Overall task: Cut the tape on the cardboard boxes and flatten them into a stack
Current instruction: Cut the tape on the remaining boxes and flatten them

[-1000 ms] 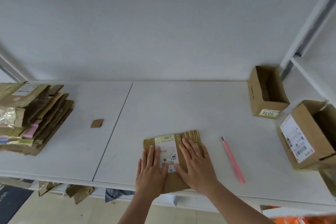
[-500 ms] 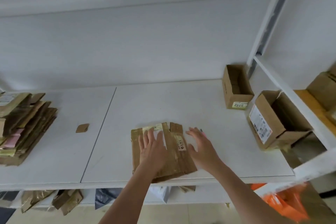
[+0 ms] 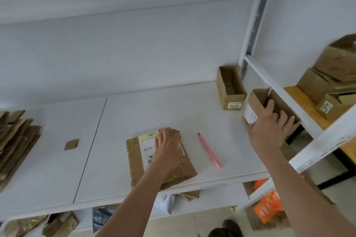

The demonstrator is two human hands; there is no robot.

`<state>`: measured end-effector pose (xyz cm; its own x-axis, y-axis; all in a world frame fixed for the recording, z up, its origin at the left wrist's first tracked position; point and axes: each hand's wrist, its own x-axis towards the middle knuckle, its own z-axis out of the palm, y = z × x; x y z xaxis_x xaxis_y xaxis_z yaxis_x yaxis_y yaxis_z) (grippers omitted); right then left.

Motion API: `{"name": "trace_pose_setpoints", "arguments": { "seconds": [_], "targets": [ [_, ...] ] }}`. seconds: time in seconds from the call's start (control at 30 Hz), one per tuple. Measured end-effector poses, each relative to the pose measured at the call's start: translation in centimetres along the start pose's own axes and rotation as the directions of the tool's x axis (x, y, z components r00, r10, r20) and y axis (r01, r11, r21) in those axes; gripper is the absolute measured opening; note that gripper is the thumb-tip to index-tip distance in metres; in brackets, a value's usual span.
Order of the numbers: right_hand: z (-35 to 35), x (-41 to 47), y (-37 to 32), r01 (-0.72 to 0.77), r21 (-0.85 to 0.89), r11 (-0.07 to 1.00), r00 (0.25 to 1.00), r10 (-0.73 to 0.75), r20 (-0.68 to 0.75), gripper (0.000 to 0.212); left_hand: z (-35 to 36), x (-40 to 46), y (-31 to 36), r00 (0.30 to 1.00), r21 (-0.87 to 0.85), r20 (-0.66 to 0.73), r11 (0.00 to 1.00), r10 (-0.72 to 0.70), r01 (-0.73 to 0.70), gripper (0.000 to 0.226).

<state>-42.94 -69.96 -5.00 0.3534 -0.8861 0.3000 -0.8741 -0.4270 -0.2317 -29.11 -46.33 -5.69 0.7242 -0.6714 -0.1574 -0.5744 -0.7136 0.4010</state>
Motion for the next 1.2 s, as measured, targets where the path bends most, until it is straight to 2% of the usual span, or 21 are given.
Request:
{"name": "trace_pose_setpoints", "arguments": {
  "seconds": [0.1, 0.13, 0.23, 0.3, 0.37, 0.4, 0.47, 0.5, 0.57, 0.6, 0.63, 0.67, 0.77, 0.83, 0.87, 0.93, 1.0, 1.07, 1.1, 1.13, 1.2],
  "targets": [
    [-0.3, 0.0, -0.1, 0.06, -0.165, 0.985, 0.996, -0.047, 0.082, 0.029, 0.2, 0.0, -0.4, 0.999, -0.053, 0.028, 0.998, -0.034, 0.036, 0.048],
    [-0.3, -0.3, -0.3, 0.092, -0.163, 0.982, 0.994, -0.079, 0.08, 0.023, 0.3, 0.0, -0.6, 0.998, -0.075, 0.041, 0.995, -0.056, 0.059, 0.049],
    [-0.8, -1.3, -1.8, 0.166, -0.061, 0.984, 0.986, -0.166, 0.008, 0.038, 0.0, 0.0, -1.6, 0.995, -0.102, 0.039, 0.99, -0.096, 0.099, 0.049],
    [-1.5, -2.1, -3.5, 0.256, 0.129, 0.958, 0.965, -0.245, -0.097, 0.039, -0.5, -0.1, -2.1, 0.993, -0.16, 0.002, 0.98, -0.12, 0.118, 0.045],
    [-2.8, -3.2, -5.6, 0.278, 0.455, 0.846, 0.959, -0.27, -0.085, 0.02, -1.2, -0.3, -3.0, 0.982, -0.309, -0.054, 0.938, -0.182, 0.157, 0.044],
    [-3.1, -3.6, -6.5, 0.202, 0.634, 0.746, 0.967, -0.253, -0.01, 0.009, -1.7, -0.4, -3.4, 0.971, -0.398, -0.08, 0.9, -0.225, 0.176, 0.047],
    [-3.1, -4.4, -8.6, -0.128, 0.841, 0.526, 0.93, -0.23, 0.285, 0.009, -2.9, -0.5, -4.3, 0.94, -0.569, -0.112, 0.797, -0.321, 0.204, 0.05],
    [-2.7, -4.8, -9.6, -0.316, 0.857, 0.407, 0.869, -0.238, 0.434, 0.011, -3.7, -0.7, -4.7, 0.923, -0.662, -0.113, 0.72, -0.368, 0.206, 0.049],
    [-2.0, -5.9, -11.4, -0.626, 0.755, 0.195, 0.695, -0.301, 0.653, 0.015, -5.4, -1.4, -5.4, 0.893, -0.848, -0.093, 0.506, -0.44, 0.161, 0.049],
    [-1.8, -6.6, -12.3, -0.715, 0.683, 0.147, 0.611, -0.344, 0.713, 0.016, -6.2, -1.9, -5.8, 0.886, -0.918, -0.077, 0.38, -0.456, 0.116, 0.052],
    [-1.3, -7.5, -13.1, -0.767, 0.622, 0.156, 0.54, -0.368, 0.757, 0.017, -7.0, -2.4, -6.2, 0.884, -0.963, -0.061, 0.262, -0.463, 0.07, 0.056],
    [-0.9, -8.3, -13.9, -0.792, 0.575, 0.206, 0.48, -0.371, 0.795, 0.017, -7.6, -2.9, -6.5, 0.888, -0.982, -0.056, 0.188, -0.457, 0.034, 0.058],
    [0.9, -10.9, -15.5, -0.82, 0.439, 0.367, 0.3, -0.377, 0.876, 0.018, -8.5, -4.1, -7.2, 0.889, -0.988, -0.045, 0.152, -0.456, 0.027, 0.047],
    [2.2, -12.7, -15.9, -0.832, 0.338, 0.44, 0.172, -0.374, 0.911, 0.019, -8.2, -4.7, -7.5, 0.855, -0.973, -0.08, 0.228, -0.512, 0.045, 0.042],
    [2.9, -13.3, -15.9, -0.803, 0.334, 0.493, 0.166, -0.353, 0.921, 0.018, -7.8, -4.9, -7.7, 0.836, -0.954, -0.105, 0.292, -0.539, 0.068, 0.047],
    [4.1, -13.8, -15.8, -0.704, 0.41, 0.58, 0.267, -0.318, 0.91, 0.019, -6.4, -5.0, -8.3, 0.821, -0.919, -0.125, 0.377, -0.556, 0.116, 0.06],
    [4.8, -13.6, -15.6, -0.555, 0.521, 0.648, 0.391, -0.35, 0.851, 0.016, -5.0, -4.9, -8.3, 0.835, -0.924, -0.102, 0.362, -0.54, 0.121, 0.069],
    [5.4, -12.6, -15.0, -0.163, 0.597, 0.785, 0.522, -0.444, 0.728, 0.015, -4.1, -4.1, -8.1, 0.828, -0.933, -0.076, 0.334, -0.555, 0.138, 0.073],
    [5.6, -12.0, -14.5, 0.027, 0.57, 0.822, 0.572, -0.48, 0.665, 0.017, -3.8, -3.6, -7.9, 0.823, -0.93, -0.071, 0.336, -0.563, 0.15, 0.075],
    [5.9, -11.4, -13.9, 0.145, 0.531, 0.835, 0.635, -0.49, 0.597, 0.018, -3.5, -3.1, -7.7, 0.821, -0.925, -0.069, 0.346, -0.566, 0.16, 0.076],
    [6.7, -10.2, -12.0, 0.223, 0.456, 0.862, 0.767, -0.444, 0.464, 0.026, -3.2, -2.1, -7.2, 0.826, -0.903, -0.074, 0.389, -0.559, 0.183, 0.078]
  ]
}}
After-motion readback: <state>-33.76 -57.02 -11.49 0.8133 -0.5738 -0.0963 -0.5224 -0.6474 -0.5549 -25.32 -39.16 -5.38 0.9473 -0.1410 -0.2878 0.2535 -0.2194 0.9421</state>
